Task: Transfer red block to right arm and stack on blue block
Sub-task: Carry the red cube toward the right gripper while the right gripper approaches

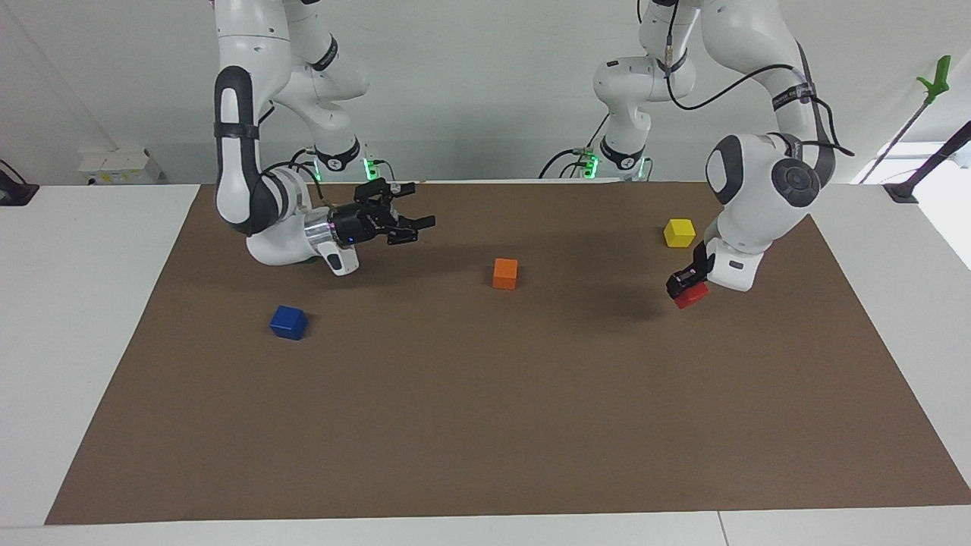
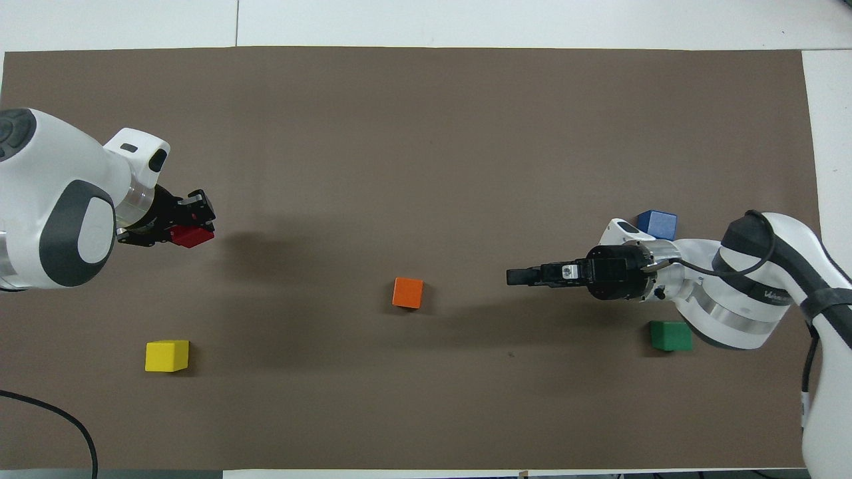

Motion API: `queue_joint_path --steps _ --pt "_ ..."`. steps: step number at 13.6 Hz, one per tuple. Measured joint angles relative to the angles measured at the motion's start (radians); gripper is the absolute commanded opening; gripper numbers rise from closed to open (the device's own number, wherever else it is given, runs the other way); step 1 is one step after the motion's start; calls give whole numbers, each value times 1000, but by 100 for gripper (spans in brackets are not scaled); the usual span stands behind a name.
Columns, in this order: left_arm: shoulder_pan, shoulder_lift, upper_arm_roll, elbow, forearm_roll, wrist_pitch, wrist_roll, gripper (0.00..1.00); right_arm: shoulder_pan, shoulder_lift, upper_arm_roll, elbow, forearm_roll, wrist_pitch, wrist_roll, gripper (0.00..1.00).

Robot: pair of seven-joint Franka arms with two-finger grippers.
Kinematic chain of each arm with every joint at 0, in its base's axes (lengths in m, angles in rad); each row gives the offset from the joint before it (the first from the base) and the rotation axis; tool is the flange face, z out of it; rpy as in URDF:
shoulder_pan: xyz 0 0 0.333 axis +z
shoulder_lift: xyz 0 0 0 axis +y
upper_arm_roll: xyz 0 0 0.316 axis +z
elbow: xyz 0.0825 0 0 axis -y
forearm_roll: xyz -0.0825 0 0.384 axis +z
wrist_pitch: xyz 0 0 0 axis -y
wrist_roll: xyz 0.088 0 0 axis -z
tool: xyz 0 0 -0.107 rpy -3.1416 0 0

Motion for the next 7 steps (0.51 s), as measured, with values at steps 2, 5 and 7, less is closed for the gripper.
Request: queue_joint_path --steps 2,5,7 --pt "-33 -59 -15 23 -84 -94 -180 0 75 16 1 1 98 -14 -17 100" --pt "-51 -154 -25 22 -240 -159 -426 0 148 78 1 0 195 -129 -88 100" --pt "-89 -193 -34 21 -288 -165 -694 0 161 114 3 1 215 -177 -113 100"
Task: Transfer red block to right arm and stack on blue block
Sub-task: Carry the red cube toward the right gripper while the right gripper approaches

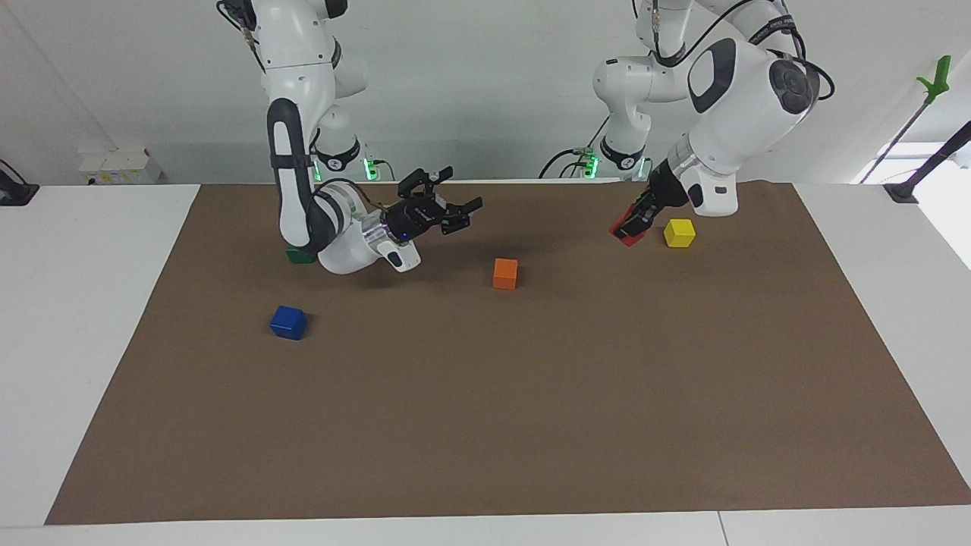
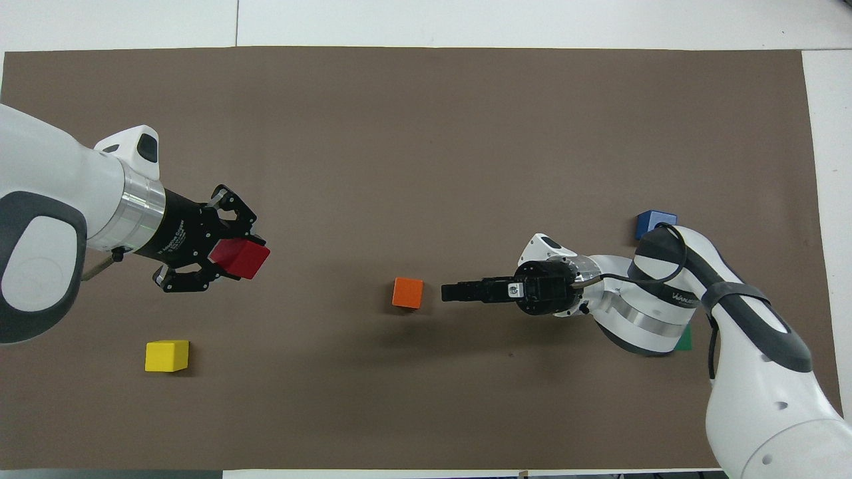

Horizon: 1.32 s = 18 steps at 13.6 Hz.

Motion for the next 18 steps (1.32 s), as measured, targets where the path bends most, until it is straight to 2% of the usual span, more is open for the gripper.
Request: queue_joint_path --steps 2,5,8,13,18 --pt "-27 -17 -8 -3 -93 -1 -217 0 0 19 8 0 33 -51 -1 100" --pt "-45 -38 -10 -30 -187 9 -405 0 0 57 19 0 54 -102 -1 100" --pt "-131 -101 -16 -113 -231 154 -599 0 0 78 21 2 55 -107 -1 100" --pt "-296 -250 -20 -266 -268 374 -736 0 13 168 34 20 56 -194 -6 100" --pt "-406 -273 -20 -351 -280 555 -753 0 24 174 81 29 113 -199 -6 100"
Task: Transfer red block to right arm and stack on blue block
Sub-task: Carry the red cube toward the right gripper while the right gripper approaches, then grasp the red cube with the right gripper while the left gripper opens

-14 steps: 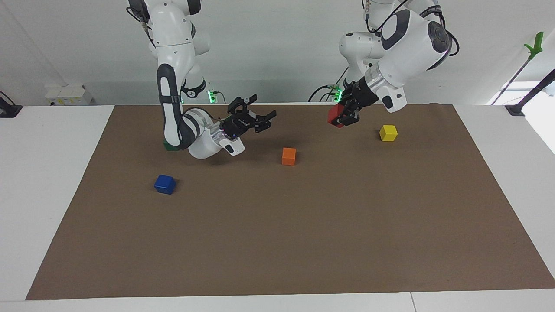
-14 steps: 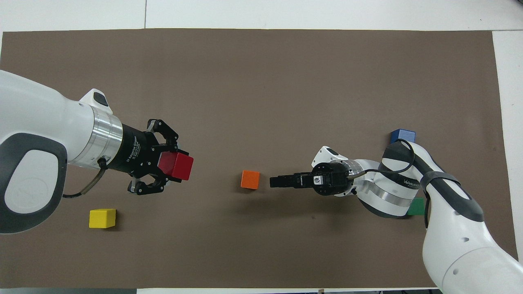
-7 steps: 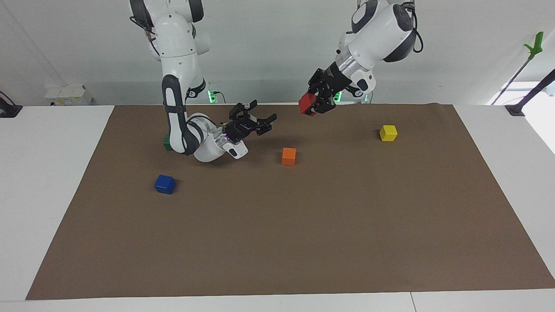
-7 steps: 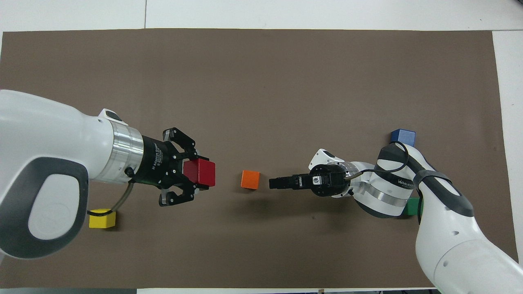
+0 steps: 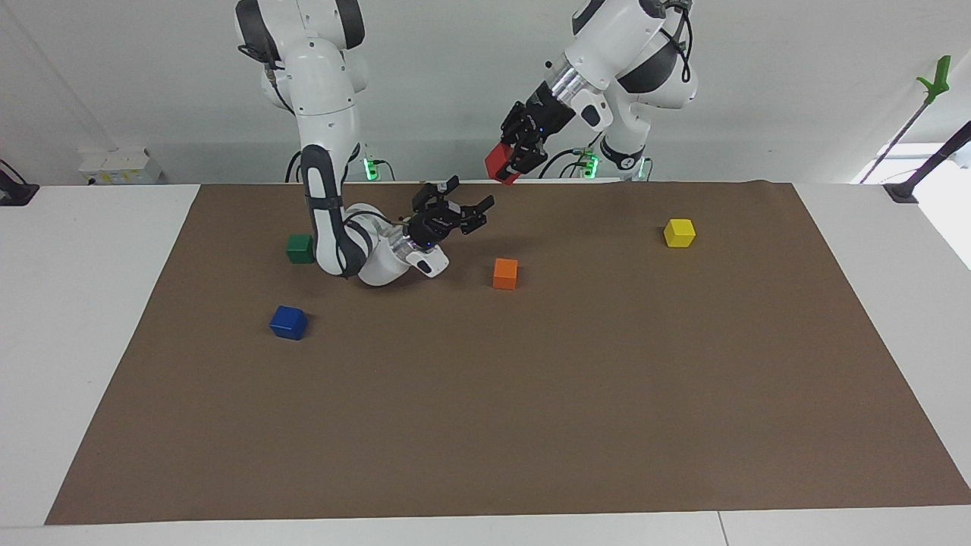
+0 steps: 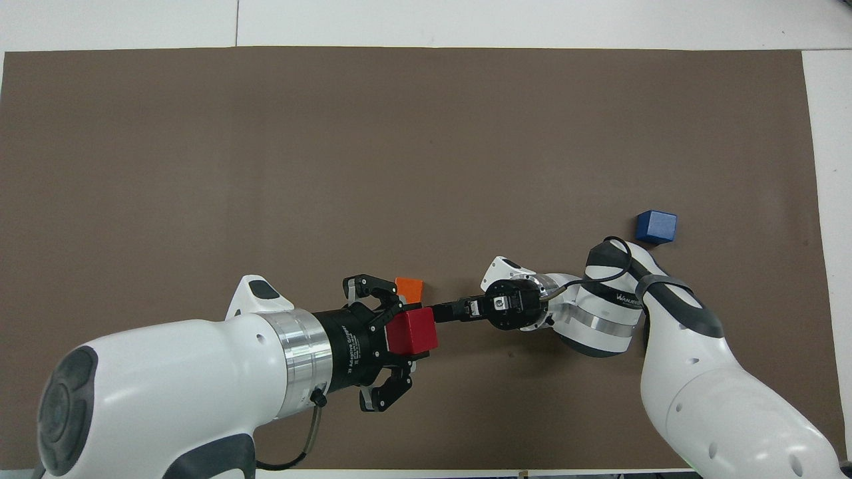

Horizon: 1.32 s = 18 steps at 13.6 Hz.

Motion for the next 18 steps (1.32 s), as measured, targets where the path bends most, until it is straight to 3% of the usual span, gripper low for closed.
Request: queue_joint_path --steps 7,8,9,10,11,17,18 --pt "-50 -10 0 -40 -1 69 -2 0 67 0 20 10 90 0 0 100" --pt "-50 -10 1 -43 -1 72 -2 0 69 0 20 10 91 0 0 94" --pt "-50 -10 1 -47 -1 73 -2 0 71 0 20 10 91 0 0 70" --pt "-50 -10 1 -50 -1 74 -2 0 73 0 20 10 91 0 0 23" --pt "-50 -10 1 -52 -1 75 -2 0 77 0 20 10 91 1 0 0" --pt "-50 -12 6 -61 -7 79 -2 0 82 0 20 11 96 4 0 0" --pt "-50 -12 6 -61 -7 79 -2 41 82 0 20 11 96 4 0 0"
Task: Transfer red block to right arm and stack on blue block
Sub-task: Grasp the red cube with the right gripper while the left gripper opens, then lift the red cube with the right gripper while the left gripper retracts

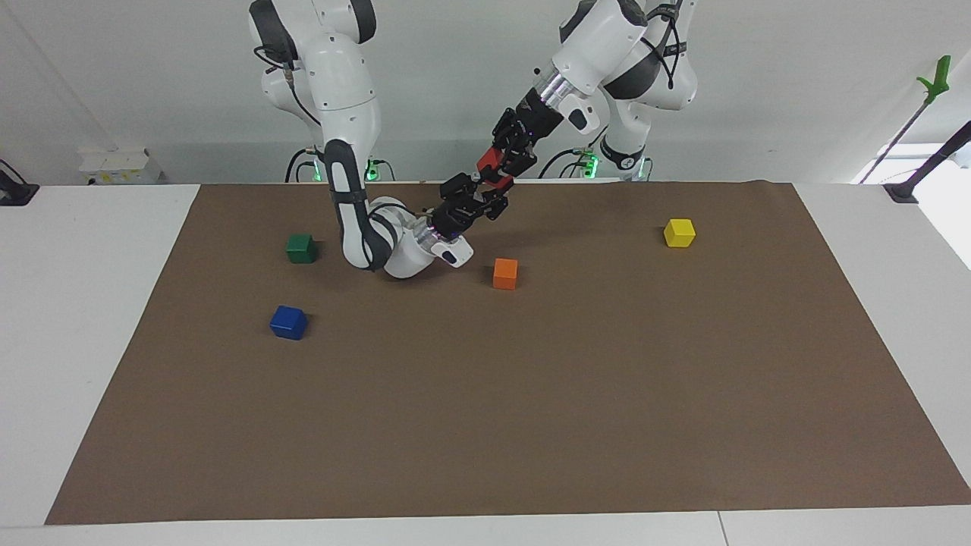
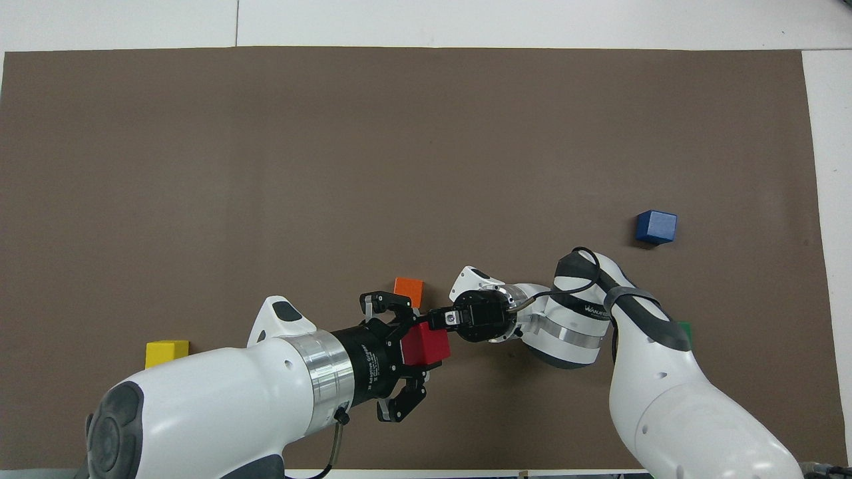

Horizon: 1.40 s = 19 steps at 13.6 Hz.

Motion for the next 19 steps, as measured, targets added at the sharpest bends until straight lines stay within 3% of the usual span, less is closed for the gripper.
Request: queue_joint_path --steps 1,9,12,16,19 --pt "0 0 0 0 0 0 0 99 0 0 0 0 0 0 0 0" --pt "8 -14 10 1 0 -1 -4 100 2 -15 0 14 0 57 1 0" --pt "72 -21 17 1 0 -49 9 100 -3 -26 -2 22 -1 109 30 0" --pt "252 -54 22 2 0 -295 304 100 -28 -97 -6 43 -4 243 124 0" --pt "406 -67 25 1 20 -374 587 100 -43 -154 -9 66 -19 373 194 0"
